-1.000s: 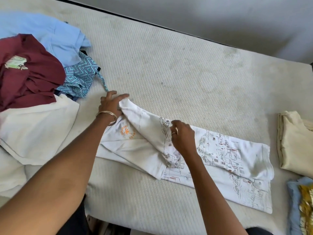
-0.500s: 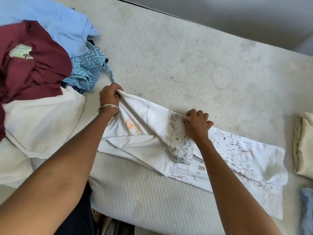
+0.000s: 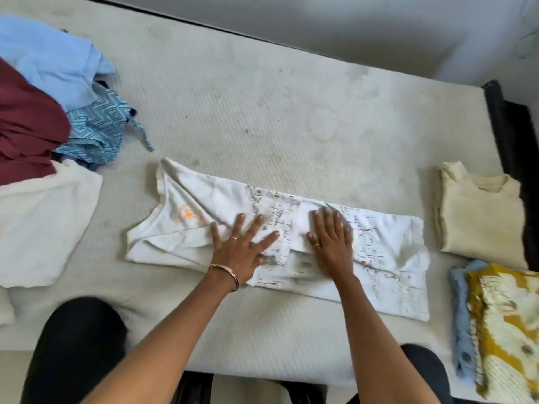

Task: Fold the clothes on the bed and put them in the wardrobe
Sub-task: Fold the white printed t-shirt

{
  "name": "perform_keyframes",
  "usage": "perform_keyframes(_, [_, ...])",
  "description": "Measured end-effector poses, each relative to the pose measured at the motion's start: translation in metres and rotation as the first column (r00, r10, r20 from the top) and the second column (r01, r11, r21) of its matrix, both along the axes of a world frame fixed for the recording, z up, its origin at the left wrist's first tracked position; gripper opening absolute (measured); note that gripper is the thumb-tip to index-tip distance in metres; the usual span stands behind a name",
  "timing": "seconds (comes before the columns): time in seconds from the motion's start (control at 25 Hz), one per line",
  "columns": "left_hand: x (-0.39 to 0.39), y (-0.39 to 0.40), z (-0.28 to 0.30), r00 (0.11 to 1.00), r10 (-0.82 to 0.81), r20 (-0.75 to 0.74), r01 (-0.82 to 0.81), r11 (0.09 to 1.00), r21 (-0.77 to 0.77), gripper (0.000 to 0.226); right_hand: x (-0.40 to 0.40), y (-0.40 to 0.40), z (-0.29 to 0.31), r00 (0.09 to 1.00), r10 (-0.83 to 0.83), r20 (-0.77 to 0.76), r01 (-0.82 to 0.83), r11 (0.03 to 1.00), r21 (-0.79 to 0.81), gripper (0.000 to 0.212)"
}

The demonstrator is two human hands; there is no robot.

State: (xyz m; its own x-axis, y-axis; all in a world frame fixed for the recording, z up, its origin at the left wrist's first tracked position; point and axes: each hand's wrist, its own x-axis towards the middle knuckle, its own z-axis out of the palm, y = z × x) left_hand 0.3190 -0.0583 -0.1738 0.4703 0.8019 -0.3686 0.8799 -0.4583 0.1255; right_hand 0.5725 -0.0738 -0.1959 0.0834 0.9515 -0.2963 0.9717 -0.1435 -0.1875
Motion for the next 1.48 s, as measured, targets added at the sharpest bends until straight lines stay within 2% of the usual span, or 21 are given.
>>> perform_keyframes(0.08, [0.013,-0.003,0.014,0.994,0.059,-0.09,-0.058,0.998,0.011,0.071,0.046,-0.011,0.005,0.99,-0.137,0.03,0.139,0.987,-0.075,0.063])
perform_keyframes(0.16, [0.03,-0.004,0.027,0.993,0.055,-0.102,-0.052,0.998,0.033,0.074,0.075,-0.022,0.017,0.894,-0.448,-0.01,0.444,0.89,-0.104,0.064])
perform_keyframes(0.24, [0.05,-0.007,0.032,0.998,-0.015,-0.056,0.014,1.0,-0.011,0.078,0.082,-0.032,0.029,0.812,-0.573,-0.112,0.579,0.815,0.028,0.063])
perform_keyframes(0.32, [0.073,-0.015,0.033,0.998,-0.037,-0.051,0.032,0.995,-0.093,0.087,0.086,-0.052,0.035,0.931,-0.346,-0.116,0.356,0.93,0.087,0.063])
perform_keyframes(0.36, [0.083,-0.019,0.033,0.996,-0.027,-0.08,0.016,0.992,-0.127,0.091,0.09,-0.064,0.032,0.969,-0.242,-0.049,0.244,0.969,0.029,0.061])
perform_keyframes(0.4, [0.092,-0.021,0.033,0.994,-0.012,-0.11,-0.005,0.989,-0.151,0.094,0.095,-0.075,0.029,0.96,-0.277,0.024,0.278,0.959,-0.06,0.057])
perform_keyframes(0.48, [0.104,-0.022,0.034,0.986,0.003,-0.17,-0.032,0.985,-0.172,0.098,0.1,-0.08,0.028,0.778,-0.627,0.043,0.627,0.779,0.013,0.05])
perform_keyframes(0.56, [0.111,-0.02,0.038,0.976,-0.009,-0.216,-0.035,0.979,-0.201,0.101,0.099,-0.071,0.04,0.567,-0.822,-0.055,0.821,0.56,0.11,0.047])
perform_keyframes(0.68, [0.114,-0.019,0.04,0.969,-0.039,-0.244,-0.019,0.973,-0.232,0.103,0.113,-0.062,0.047,0.503,-0.858,-0.104,0.859,0.484,0.165,0.054])
perform_keyframes(0.8, [0.108,-0.023,0.034,0.965,-0.075,-0.25,0.022,0.977,-0.211,0.113,0.143,-0.067,0.034,0.461,-0.885,-0.07,0.887,0.461,0.008,0.065])
perform_keyframes(0.96, [0.114,-0.033,0.034,0.968,-0.09,-0.234,0.065,0.992,-0.112,0.096,0.175,-0.066,0.036,0.46,-0.838,-0.294,0.839,0.519,-0.166,0.046])
perform_keyframes(1.04, [0.127,-0.037,0.04,0.984,-0.145,-0.1,0.142,0.989,-0.04,0.079,0.171,-0.065,0.054,0.523,-0.787,-0.327,0.793,0.59,-0.154,0.042])
perform_keyframes(1.12, [0.143,-0.039,0.044,0.963,-0.172,0.207,0.189,0.98,-0.068,0.056,0.149,-0.063,0.079,0.608,-0.735,-0.301,0.758,0.65,-0.056,0.038])
perform_keyframes(1.16, [0.155,-0.042,0.05,0.902,0.001,0.431,0.09,0.977,-0.192,0.042,0.131,-0.062,0.093,0.67,-0.698,-0.253,0.726,0.687,0.031,0.035])
perform_keyframes(1.2, [0.167,-0.043,0.06,0.76,0.296,0.579,-0.042,0.911,-0.411,0.031,0.107,-0.06,0.107,0.744,-0.632,-0.217,0.662,0.742,0.108,0.034])
perform_keyframes(1.24, [0.178,-0.042,0.074,0.527,0.62,0.581,-0.126,0.733,-0.668,0.035,0.081,-0.058,0.119,0.819,-0.527,-0.227,0.562,0.817,0.131,0.033])
perform_keyframes(1.28, [0.186,-0.037,0.084,0.268,0.869,0.416,-0.139,0.463,-0.876,0.045,0.057,-0.055,0.128,0.869,-0.383,-0.312,0.426,0.901,0.079,0.033])
perform_keyframes(1.32, [0.186,-0.031,0.084,0.062,0.969,0.238,-0.119,0.244,-0.962,0.049,0.037,-0.053,0.134,0.864,-0.242,-0.442,0.255,0.966,-0.031,0.033])
perform_keyframes(1.36, [0.182,-0.025,0.081,-0.051,0.989,0.139,-0.137,0.131,-0.982,0.044,0.023,-0.053,0.138,0.818,-0.14,-0.558,0.079,0.988,-0.132,0.032])
perform_keyframes(1.4, [0.175,-0.018,0.078,-0.059,0.99,0.128,-0.179,0.115,-0.977,0.035,0.018,-0.054,0.139,0.765,-0.108,-0.635,-0.015,0.983,-0.185,0.03])
perform_keyframes(1.48, [0.156,-0.011,0.067,0.097,0.966,0.242,-0.331,0.26,-0.907,0.036,0.026,-0.055,0.138,0.641,-0.284,-0.713,0.159,0.958,-0.239,0.032])
